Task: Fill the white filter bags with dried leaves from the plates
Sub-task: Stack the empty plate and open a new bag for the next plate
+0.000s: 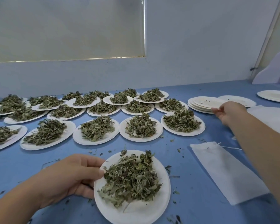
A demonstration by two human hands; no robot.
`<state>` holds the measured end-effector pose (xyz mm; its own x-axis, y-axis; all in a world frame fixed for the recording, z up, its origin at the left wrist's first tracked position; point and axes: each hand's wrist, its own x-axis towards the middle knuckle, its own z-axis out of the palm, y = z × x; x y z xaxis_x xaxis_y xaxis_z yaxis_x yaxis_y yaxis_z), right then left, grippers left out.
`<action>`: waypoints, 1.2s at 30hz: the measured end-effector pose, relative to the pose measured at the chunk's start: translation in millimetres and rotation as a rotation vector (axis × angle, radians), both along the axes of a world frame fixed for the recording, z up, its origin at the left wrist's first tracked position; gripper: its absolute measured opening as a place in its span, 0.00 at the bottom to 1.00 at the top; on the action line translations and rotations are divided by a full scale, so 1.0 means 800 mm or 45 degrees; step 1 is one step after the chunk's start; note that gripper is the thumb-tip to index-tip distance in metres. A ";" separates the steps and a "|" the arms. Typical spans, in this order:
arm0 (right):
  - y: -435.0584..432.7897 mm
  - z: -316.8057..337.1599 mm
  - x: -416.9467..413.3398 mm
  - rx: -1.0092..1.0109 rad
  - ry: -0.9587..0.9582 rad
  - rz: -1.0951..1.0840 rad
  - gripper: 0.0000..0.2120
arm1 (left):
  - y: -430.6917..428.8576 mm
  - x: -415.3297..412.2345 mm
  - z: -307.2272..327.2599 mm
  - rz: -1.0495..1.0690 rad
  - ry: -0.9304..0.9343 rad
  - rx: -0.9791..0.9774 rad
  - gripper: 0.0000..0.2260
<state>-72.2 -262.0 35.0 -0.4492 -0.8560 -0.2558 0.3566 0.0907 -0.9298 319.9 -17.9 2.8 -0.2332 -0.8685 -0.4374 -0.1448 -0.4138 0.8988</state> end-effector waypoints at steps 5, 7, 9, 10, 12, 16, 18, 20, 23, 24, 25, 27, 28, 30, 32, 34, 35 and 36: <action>0.049 0.008 0.023 0.055 0.696 0.367 0.04 | 0.007 -0.006 -0.001 0.081 -0.036 -0.062 0.13; 0.076 0.011 0.035 0.026 1.039 0.575 0.05 | 0.011 -0.010 -0.001 0.122 -0.057 -0.094 0.15; 0.099 0.016 0.047 0.017 1.451 0.712 0.04 | 0.017 -0.016 0.002 0.123 -0.075 -0.118 0.15; 0.110 0.019 0.054 0.045 1.618 0.810 0.06 | 0.019 -0.018 0.004 0.120 -0.080 -0.121 0.14; 0.133 0.020 0.068 0.187 1.845 1.042 0.11 | 0.024 -0.022 0.007 0.116 -0.094 -0.121 0.14; 0.170 0.010 0.086 0.359 2.305 1.233 0.11 | 0.033 -0.023 0.011 0.082 -0.140 -0.144 0.15; 0.181 0.003 0.091 0.372 2.396 1.206 0.10 | 0.038 -0.025 0.014 0.041 -0.186 -0.152 0.16; 0.183 -0.002 0.094 0.343 2.433 1.155 0.08 | 0.043 -0.027 0.016 -0.002 -0.243 -0.157 0.18; 0.182 -0.005 0.096 0.337 2.453 1.093 0.04 | 0.048 -0.032 0.021 -0.008 -0.319 -0.187 0.18; 0.181 -0.004 0.096 0.330 2.445 1.067 0.04 | 0.050 -0.034 0.022 0.004 -0.384 -0.220 0.18; 0.181 -0.003 0.095 0.326 2.422 1.040 0.05 | 0.051 -0.036 0.023 0.015 -0.471 -0.264 0.18; 0.179 0.004 0.095 0.234 2.381 0.963 0.05 | 0.051 -0.037 0.022 0.048 -0.638 -0.346 0.16; 0.180 0.011 0.095 0.161 2.362 0.915 0.01 | 0.050 -0.038 0.021 0.082 -0.702 -0.380 0.14; 0.182 0.030 0.098 0.059 2.286 0.823 0.05 | 0.048 -0.037 0.016 0.169 -0.784 -0.446 0.09; 0.183 0.054 0.103 -0.050 2.220 0.758 0.09 | 0.046 -0.037 0.011 0.198 -0.867 -0.539 0.07; 0.187 0.079 0.110 -0.190 2.200 0.716 0.11 | 0.044 -0.037 0.008 0.185 -1.005 -0.602 0.05; 0.189 0.090 0.113 -0.268 2.170 0.688 0.11 | 0.044 -0.037 0.008 0.177 -1.068 -0.611 0.05; 0.191 0.099 0.116 -0.347 2.108 0.664 0.11 | 0.043 -0.036 0.007 0.171 -1.110 -0.617 0.05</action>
<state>20.6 -109.2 114.5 0.2452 -0.9193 0.3079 -0.9082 -0.3289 -0.2587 291.0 16.8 8.5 0.1125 -0.9937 -0.0014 -0.8113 -0.0926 0.5773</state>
